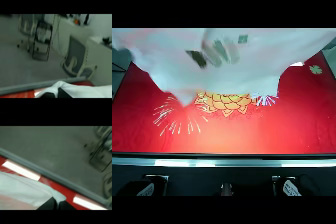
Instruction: Fold the shirts.
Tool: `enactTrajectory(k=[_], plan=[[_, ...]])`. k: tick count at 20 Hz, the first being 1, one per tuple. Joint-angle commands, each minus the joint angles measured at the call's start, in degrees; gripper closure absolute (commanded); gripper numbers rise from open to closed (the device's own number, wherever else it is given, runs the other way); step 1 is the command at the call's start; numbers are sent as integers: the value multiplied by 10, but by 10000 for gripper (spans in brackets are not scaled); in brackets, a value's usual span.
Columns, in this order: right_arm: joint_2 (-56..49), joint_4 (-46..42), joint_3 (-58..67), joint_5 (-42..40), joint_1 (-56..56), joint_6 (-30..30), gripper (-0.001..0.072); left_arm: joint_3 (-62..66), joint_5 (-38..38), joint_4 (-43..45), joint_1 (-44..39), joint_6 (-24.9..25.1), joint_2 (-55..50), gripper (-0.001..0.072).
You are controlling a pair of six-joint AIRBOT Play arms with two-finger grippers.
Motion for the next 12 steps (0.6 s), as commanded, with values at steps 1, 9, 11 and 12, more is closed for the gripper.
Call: enactTrajectory(k=[1, 9, 11, 12], plan=[[136, -92, 31, -59, 0, 26, 693, 70, 34, 5, -16, 4, 78, 683], [170, -117, 31, 95, 0, 100, 693, 68, -58, 119, -16, -46, 106, 684], [165, -125, 31, 131, 0, 100, 693, 67, -120, 152, -16, -80, 103, 684], [156, -127, 31, 147, 0, 100, 693, 64, -152, 161, -16, -87, 98, 683]])
